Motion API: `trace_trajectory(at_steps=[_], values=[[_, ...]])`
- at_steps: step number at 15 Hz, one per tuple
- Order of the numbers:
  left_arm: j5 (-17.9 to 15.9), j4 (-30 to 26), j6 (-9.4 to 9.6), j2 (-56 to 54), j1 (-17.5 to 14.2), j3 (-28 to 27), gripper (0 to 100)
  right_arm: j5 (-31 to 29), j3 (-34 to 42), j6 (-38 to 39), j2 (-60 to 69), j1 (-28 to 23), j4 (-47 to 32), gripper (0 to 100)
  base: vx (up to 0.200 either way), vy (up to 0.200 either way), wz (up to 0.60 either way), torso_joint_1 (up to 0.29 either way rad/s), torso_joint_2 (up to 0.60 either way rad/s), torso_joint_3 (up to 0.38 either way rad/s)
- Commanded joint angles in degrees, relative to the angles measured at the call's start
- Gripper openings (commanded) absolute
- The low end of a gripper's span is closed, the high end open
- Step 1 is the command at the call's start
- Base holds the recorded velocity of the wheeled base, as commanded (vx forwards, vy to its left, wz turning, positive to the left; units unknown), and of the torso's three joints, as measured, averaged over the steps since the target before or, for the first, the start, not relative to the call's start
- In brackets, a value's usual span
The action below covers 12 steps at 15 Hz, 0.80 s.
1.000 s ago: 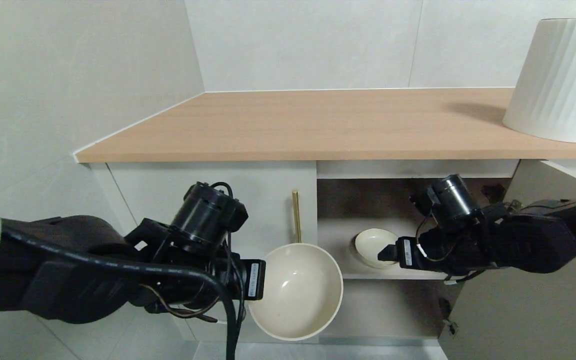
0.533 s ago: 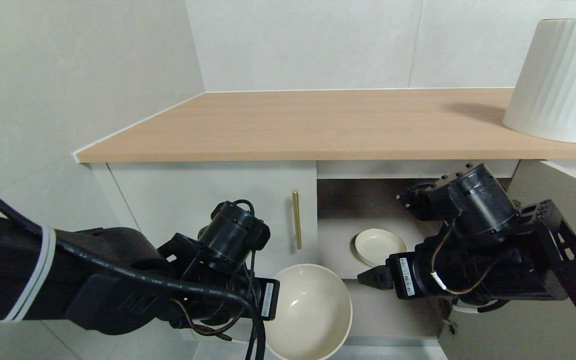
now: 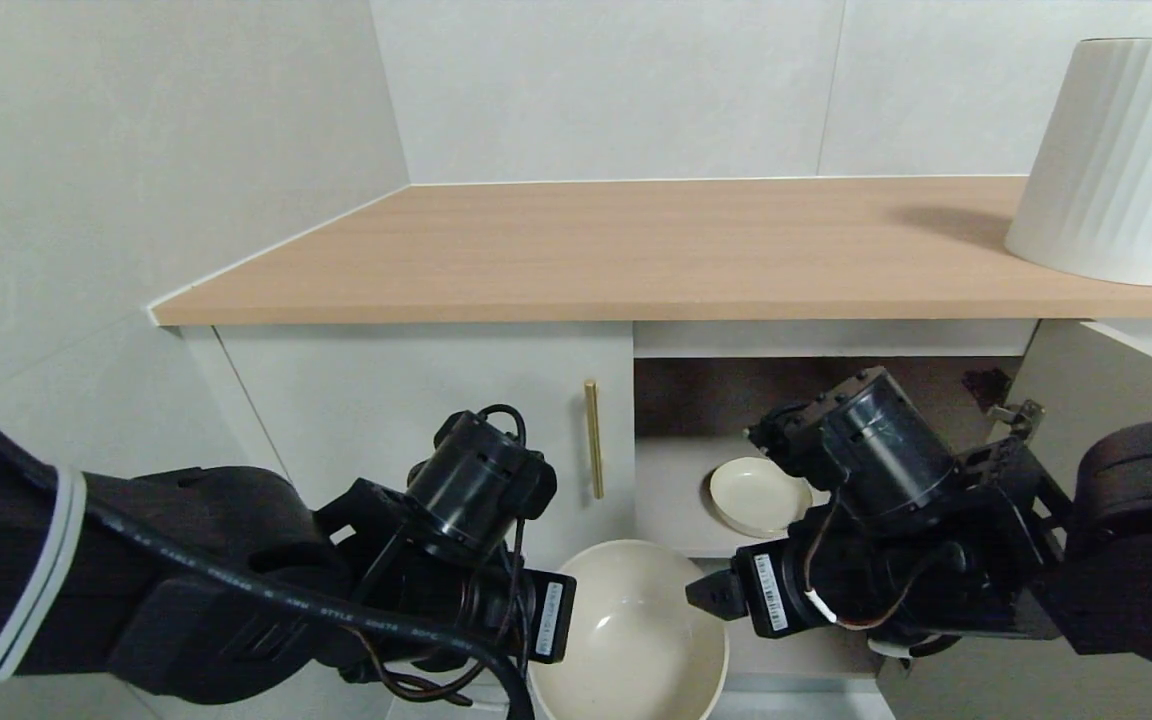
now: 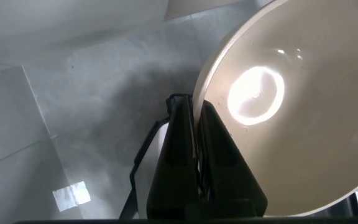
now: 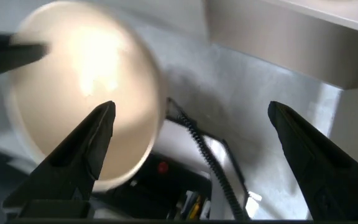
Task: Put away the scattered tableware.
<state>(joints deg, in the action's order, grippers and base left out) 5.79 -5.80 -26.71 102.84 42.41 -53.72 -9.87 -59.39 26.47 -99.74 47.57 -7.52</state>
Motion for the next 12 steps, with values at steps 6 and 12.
trace_trajectory(at_steps=[6,12], values=[[0.01,0.00,-0.01,-0.45,0.83,0.29,0,-0.76,-0.02,0.34,-4.32,0.51,1.90,100,0.000,0.000,0.00,0.000,0.00,0.000],[0.01,0.00,-0.01,-0.18,0.92,0.29,0,-0.67,0.15,0.43,-4.41,0.95,1.90,0,0.000,0.000,0.00,0.000,0.00,0.000]])
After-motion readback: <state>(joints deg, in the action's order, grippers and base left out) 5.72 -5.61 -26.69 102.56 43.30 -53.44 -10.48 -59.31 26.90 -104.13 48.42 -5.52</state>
